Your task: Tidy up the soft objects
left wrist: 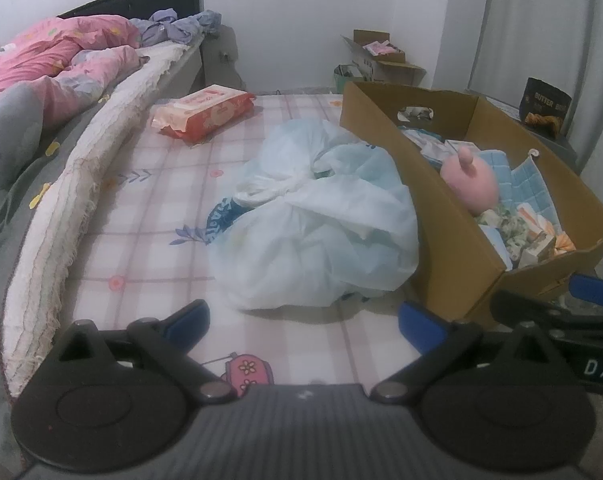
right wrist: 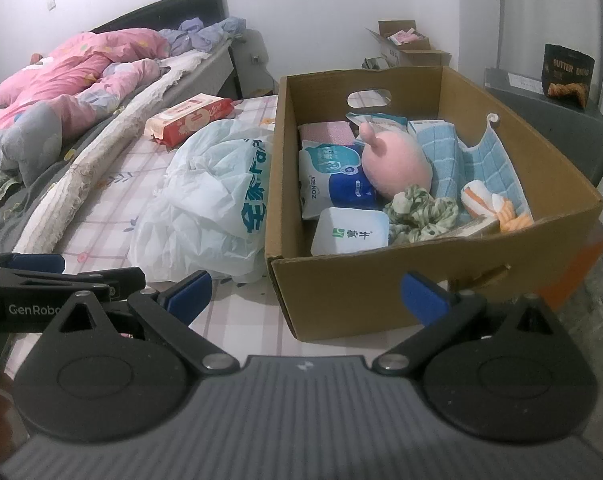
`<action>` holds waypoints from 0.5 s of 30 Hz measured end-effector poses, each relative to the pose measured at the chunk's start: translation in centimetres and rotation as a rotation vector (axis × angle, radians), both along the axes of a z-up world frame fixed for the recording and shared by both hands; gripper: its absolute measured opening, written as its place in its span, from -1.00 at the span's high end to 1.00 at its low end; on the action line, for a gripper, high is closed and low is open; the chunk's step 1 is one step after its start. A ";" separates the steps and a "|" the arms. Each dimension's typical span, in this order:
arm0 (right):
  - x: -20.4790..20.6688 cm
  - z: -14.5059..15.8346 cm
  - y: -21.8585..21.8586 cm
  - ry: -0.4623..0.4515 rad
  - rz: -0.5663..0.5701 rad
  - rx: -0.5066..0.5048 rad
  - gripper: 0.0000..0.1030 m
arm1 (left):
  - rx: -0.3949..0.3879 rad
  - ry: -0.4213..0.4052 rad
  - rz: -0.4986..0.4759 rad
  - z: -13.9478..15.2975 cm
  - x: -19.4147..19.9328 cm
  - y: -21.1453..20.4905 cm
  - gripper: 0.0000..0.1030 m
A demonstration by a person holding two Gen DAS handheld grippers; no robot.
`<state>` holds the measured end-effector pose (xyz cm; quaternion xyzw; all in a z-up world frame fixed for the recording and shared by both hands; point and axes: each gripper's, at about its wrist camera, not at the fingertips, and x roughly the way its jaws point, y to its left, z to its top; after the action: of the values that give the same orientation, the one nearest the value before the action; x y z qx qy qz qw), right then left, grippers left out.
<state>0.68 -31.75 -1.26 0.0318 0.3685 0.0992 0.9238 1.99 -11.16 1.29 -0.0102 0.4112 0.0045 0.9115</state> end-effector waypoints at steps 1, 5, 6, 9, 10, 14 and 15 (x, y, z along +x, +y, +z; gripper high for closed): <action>0.0 0.0 0.0 0.000 0.000 -0.001 -0.97 | -0.001 0.001 0.000 0.0 0.0 0.0 -0.96; 0.0 0.0 0.0 0.000 0.000 -0.001 -0.97 | -0.005 0.006 0.001 0.0 0.1 0.0 -0.96; 0.0 0.0 0.0 0.000 0.000 -0.001 -0.97 | -0.006 0.008 0.001 -0.1 0.1 0.0 -0.96; 0.0 0.0 0.1 0.002 0.001 -0.003 -0.97 | -0.010 0.012 0.001 -0.1 0.1 0.0 -0.96; 0.0 0.0 0.1 0.002 0.001 -0.004 -0.97 | -0.011 0.014 0.002 -0.2 0.2 0.0 -0.96; 0.0 0.1 0.0 0.003 0.003 -0.008 -0.97 | -0.016 0.018 0.002 -0.2 0.2 0.0 -0.96; 0.0 0.1 0.0 0.003 0.003 -0.008 -0.97 | -0.016 0.017 0.001 -0.2 0.2 0.0 -0.96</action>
<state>0.71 -31.73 -1.21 0.0275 0.3703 0.0990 0.9232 2.20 -11.16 1.09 -0.0177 0.4191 0.0019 0.9078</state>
